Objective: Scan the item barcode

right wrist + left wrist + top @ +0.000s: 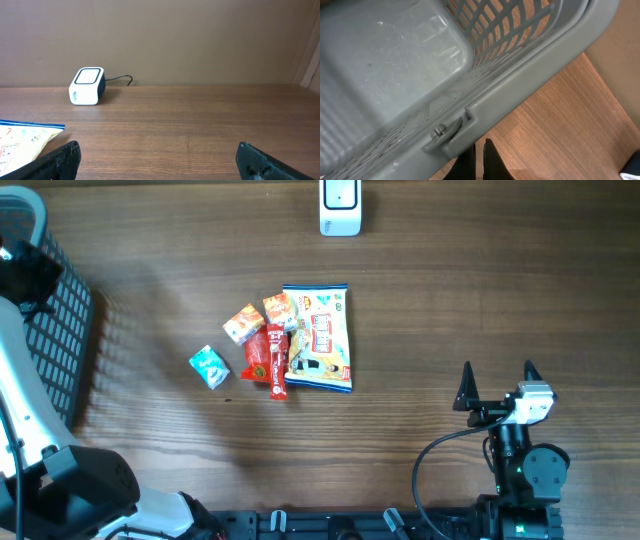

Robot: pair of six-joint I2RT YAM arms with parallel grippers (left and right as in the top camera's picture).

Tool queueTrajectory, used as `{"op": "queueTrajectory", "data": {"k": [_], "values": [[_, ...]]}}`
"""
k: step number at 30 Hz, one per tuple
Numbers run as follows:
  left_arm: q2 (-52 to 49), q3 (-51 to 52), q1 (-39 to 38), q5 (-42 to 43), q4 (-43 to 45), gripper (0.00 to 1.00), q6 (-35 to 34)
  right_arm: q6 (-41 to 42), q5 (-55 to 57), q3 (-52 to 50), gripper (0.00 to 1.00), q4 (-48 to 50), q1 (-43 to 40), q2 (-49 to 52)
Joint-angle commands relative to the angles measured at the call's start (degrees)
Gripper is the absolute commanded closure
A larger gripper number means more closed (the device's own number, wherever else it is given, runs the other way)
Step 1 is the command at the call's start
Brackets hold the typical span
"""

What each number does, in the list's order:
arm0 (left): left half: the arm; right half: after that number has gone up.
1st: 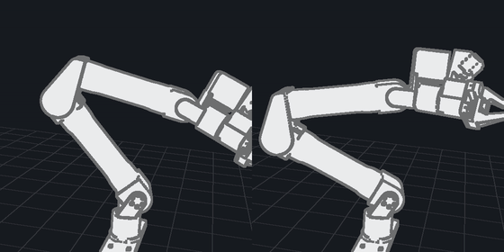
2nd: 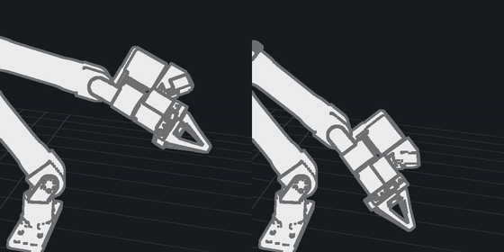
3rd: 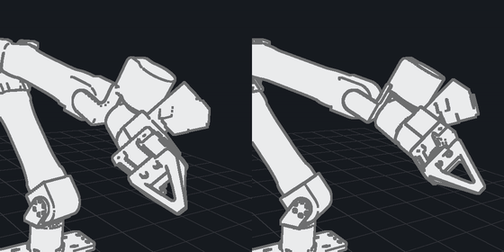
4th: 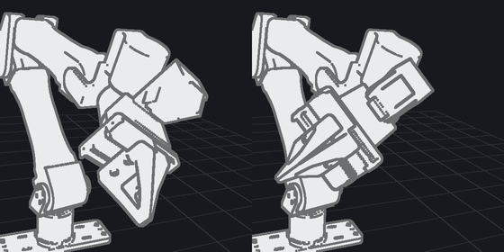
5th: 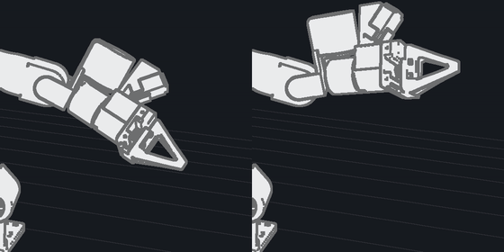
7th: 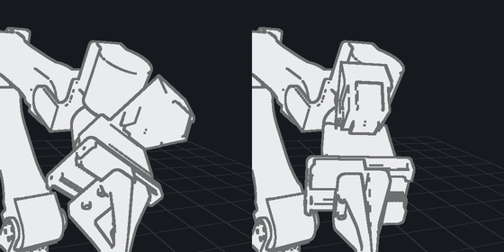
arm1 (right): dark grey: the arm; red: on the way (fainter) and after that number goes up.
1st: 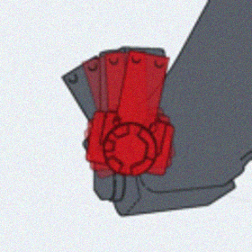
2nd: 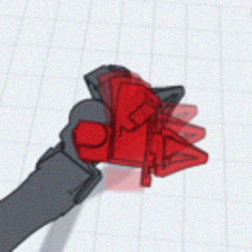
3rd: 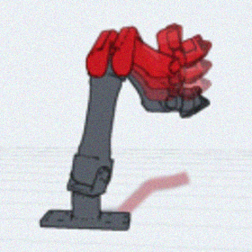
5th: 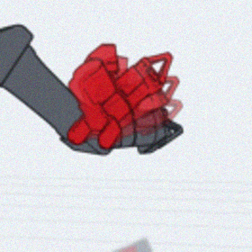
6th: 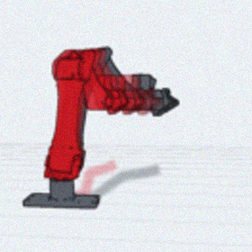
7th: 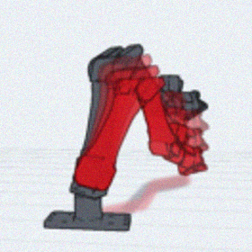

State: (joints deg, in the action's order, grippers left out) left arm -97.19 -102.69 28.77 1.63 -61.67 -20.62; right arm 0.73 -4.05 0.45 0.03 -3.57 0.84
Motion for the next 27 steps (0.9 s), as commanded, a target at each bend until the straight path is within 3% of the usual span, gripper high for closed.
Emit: {"op": "queueTrajectory", "data": {"k": [1, 10, 11, 12, 13, 14, 21, 27], "values": [[0.13, -0.04, 0.31, -1.01, -0.11, 0.96, 0.87, -0.59, -0.46, -0.17, 0.0, 0.17, -0.24, -0.31], [6.8, -0.04, 0.33, 1.55, -2.51, 0.96, 0.66, -0.59, -0.46, -0.17, 0.0, 0.17, -0.24, -0.31], [7.74, -0.04, 0.33, 2.58, -2.89, 0.91, 0.63, -0.59, -0.46, -0.17, 0.0, 0.15, -0.24, -0.31], [9.03, -0.04, 0.33, 4.13, -3.43, 0.75, 0.63, -0.59, -0.46, -0.17, 0.0, 0.17, -0.24, -0.31], [10.69, -0.04, 0.33, 6.4, -4.35, 0.26, 0.63, -0.59, -0.46, -0.17, 0.0, 0.17, -0.24, -0.31], [11.72, -0.04, 0.33, 7.65, -5.03, 0.0, 0.66, -0.59, -0.46, -0.17, 0.0, 0.15, -0.24, -0.31], [18.93, -0.04, 0.33, 13.55, -14.62, 0.0, 0.68, -0.59, -0.46, -0.17, 0.0, 0.17, -0.24, -0.31], [20.35, -0.04, 0.33, 13.6, -26.36, 0.0, 0.7, -0.59, -0.46, -0.17, 0.0, 0.15, -0.24, -0.31]]}}
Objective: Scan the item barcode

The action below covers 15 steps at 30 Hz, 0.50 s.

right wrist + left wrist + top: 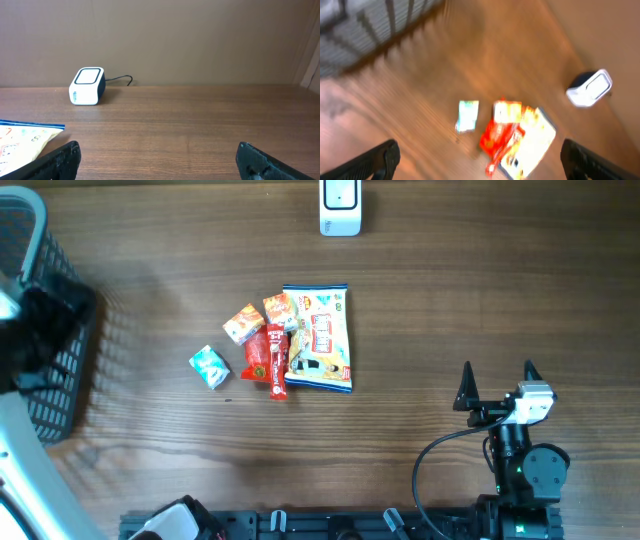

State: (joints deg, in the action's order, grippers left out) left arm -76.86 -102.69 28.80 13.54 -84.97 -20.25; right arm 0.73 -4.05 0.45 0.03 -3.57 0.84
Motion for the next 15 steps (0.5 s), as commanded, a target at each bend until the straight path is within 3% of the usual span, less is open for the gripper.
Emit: {"op": "queueTrajectory", "data": {"k": [1, 5, 15], "values": [[-0.07, -0.04, 0.31, 1.09, -3.82, 0.0, 0.33, -0.57, -0.46, -0.17, 0.0, 0.15, -0.24, -0.31], [-0.07, -0.04, 0.31, -2.73, -5.16, 0.0, 0.31, -0.59, -0.46, -0.17, 0.0, 0.17, -0.24, -0.31], [-0.07, -0.04, 0.31, -2.71, -5.97, 0.0, 0.31, -0.81, -0.24, -0.17, 0.0, 0.17, -0.24, -0.31]]}}
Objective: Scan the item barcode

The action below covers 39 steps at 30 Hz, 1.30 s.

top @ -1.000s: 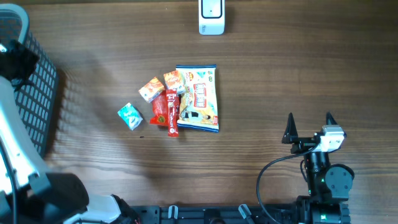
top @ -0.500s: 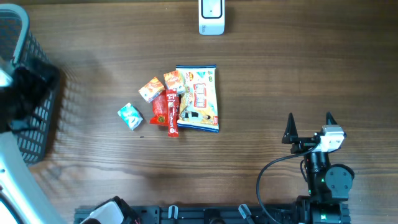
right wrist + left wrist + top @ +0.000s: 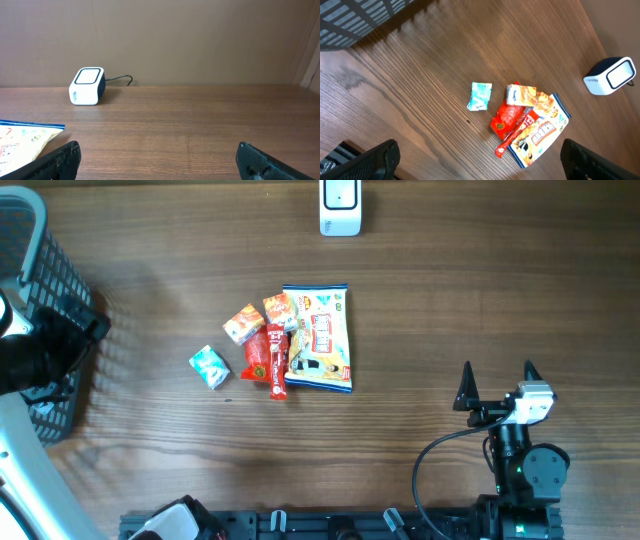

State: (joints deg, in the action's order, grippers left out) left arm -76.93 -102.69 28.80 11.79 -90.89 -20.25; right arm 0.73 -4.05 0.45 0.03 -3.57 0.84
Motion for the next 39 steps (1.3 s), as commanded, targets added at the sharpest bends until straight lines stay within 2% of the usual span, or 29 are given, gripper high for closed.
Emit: {"op": "queueTrajectory", "data": {"k": [1, 11, 14, 18, 19, 21, 24, 28, 30, 33, 39], "values": [[0.0, -0.04, 0.31, -0.96, -0.04, 0.0, 0.33, -1.07, 0.57, -0.15, 0.0, 0.15, -0.24, -0.31], [0.0, -0.04, 0.31, -0.96, -0.04, 0.0, 0.31, -3.58, 2.99, -0.15, 0.0, 0.57, -0.24, -0.31], [0.0, -0.04, 0.31, -0.96, -0.04, 0.0, 0.33, 1.2, -3.93, -0.15, 0.0, 3.56, -0.24, -0.31], [0.0, -0.04, 0.31, -0.94, -0.04, 0.0, 0.33, 25.79, -26.93, -0.15, 0.0, 8.02, -0.24, -0.31], [0.0, -0.04, 0.31, -0.96, -0.04, 0.0, 0.33, 33.44, -29.73, -0.15, 0.0, 8.9, -0.24, -0.31], [0.0, -0.04, 0.31, -0.96, -0.04, 0.0, 0.31, 54.27, -30.77, -0.15, 0.0, 8.24, -0.24, -0.31], [0.0, -0.04, 0.31, -0.96, -0.04, 0.0, 0.31, 61.48, -29.81, -0.15, 0.0, 11.39, -0.24, -0.31], [0.0, -0.04, 0.31, -0.96, -0.04, 0.0, 0.33, 57.02, -36.15, 0.09, 0.0, 26.43, -0.24, -0.31], [0.0, -0.04, 0.31, -0.96, -0.04, 0.0, 0.33, 55.84, -36.89, 2.08, 0.0, 26.18, -0.24, -0.22], [0.0, -0.04, 0.31, -0.94, -0.04, 0.0, 0.33, 50.93, -37.4, 7.13, 0.0, 18.53, -0.24, 1.14], [0.0, -0.04, 0.31, -0.96, -0.04, 0.0, 0.33, 29.51, -38.07, 24.02, 0.0, -7.3, -0.24, 12.28]]}}
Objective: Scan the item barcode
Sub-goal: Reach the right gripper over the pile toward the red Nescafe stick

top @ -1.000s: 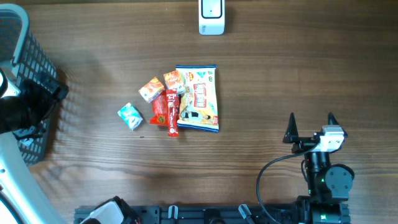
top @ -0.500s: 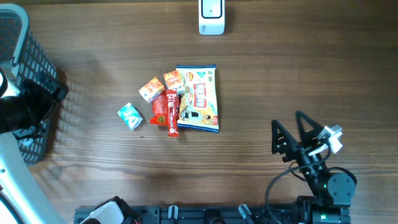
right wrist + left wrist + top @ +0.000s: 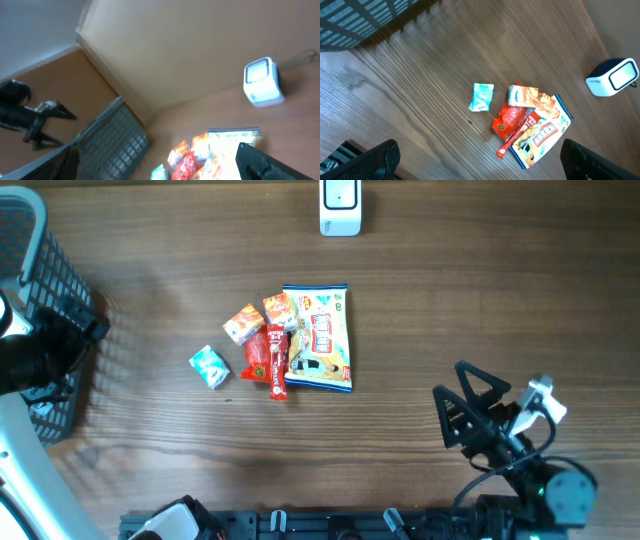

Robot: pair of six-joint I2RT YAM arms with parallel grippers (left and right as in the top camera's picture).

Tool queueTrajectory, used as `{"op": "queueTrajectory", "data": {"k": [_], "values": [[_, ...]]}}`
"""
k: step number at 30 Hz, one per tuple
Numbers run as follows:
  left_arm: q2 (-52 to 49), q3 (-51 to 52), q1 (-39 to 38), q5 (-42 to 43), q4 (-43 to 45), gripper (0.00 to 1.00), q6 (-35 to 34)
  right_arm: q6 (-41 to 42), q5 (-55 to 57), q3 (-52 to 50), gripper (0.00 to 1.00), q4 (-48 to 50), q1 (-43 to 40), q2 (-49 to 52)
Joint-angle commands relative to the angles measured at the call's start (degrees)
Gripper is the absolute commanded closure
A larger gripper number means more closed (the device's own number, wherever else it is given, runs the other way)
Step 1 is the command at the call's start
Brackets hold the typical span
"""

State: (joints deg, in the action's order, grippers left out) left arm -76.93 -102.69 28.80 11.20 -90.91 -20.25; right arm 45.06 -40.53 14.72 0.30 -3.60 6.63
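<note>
The white barcode scanner [image 3: 340,208] stands at the table's far edge. Mid-table lies a snack pile: a large white-and-yellow bag [image 3: 320,337], two orange boxes [image 3: 243,323], a red packet [image 3: 259,358] and a teal packet [image 3: 209,367]. My left gripper [image 3: 480,167] hangs open high over the table's left side, the pile [image 3: 530,122] ahead of it. Raised and tilted at the front right, my right gripper [image 3: 450,380] is open and empty. Its view is blurred and takes in the scanner [image 3: 262,81] and the bag [image 3: 232,145].
A grey mesh basket [image 3: 45,270] stands at the left edge, beside my left arm [image 3: 40,350]. In the right wrist view the basket [image 3: 112,137] shows beyond the pile. Bare wood lies between the pile and the right arm.
My right arm has risen from its low rest at the front right and tilted toward the pile. Its camera now looks down on the snacks. The left arm has barely moved.
At first my left gripper was shut just above the basket's rim, the right arm resting low and open. Then the left gripper was open, away from the basket and looking at the pile, and stayed so. Now the right arm is lifted. The snacks have not moved.
</note>
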Motion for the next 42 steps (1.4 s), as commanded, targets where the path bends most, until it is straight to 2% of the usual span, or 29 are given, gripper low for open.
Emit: {"op": "queueTrajectory", "data": {"k": [1, 7, 12, 17, 23, 29, 33, 42], "values": [[0.0, -0.04, 0.31, -0.37, -0.02, 0.0, 0.33, -17.9, -1.29, 13.35, 0.01, -12.22, -0.22, 9.66], [0.0, -0.04, 0.31, -0.37, -0.02, 0.0, 0.31, -29.7, -1.16, 33.44, 0.0, -33.09, 1.62, 32.11], [0.0, -0.04, 0.31, -0.37, -0.02, 0.0, 0.31, -34.53, 2.62, 43.3, 0.01, -42.03, 11.06, 47.78], [0.0, -0.04, 0.31, -0.37, -0.02, 0.0, 0.31, -32.35, 15.76, 47.06, 0.01, -40.83, 28.22, 61.13], [0.0, -0.04, 0.31, -0.37, -0.02, 0.0, 0.33, -32.02, 22.08, 54.03, 0.0, -40.54, 41.97, 73.18], [0.0, -0.04, 0.31, -0.37, -0.02, 0.0, 0.31, -34.53, 22.56, 62.14, 0.0, -42.4, 48.87, 82.6], [0.0, -0.04, 0.31, -0.37, -0.02, 0.0, 0.31, -34.47, 23.78, 63.34, 0.0, -41.4, 51.74, 87.43], [0.0, -0.04, 0.31, -0.35, -0.02, 0.0, 0.31, -32.87, 41.33, 63.32, 0.0, -35.47, 59.63, 95.01]]}}
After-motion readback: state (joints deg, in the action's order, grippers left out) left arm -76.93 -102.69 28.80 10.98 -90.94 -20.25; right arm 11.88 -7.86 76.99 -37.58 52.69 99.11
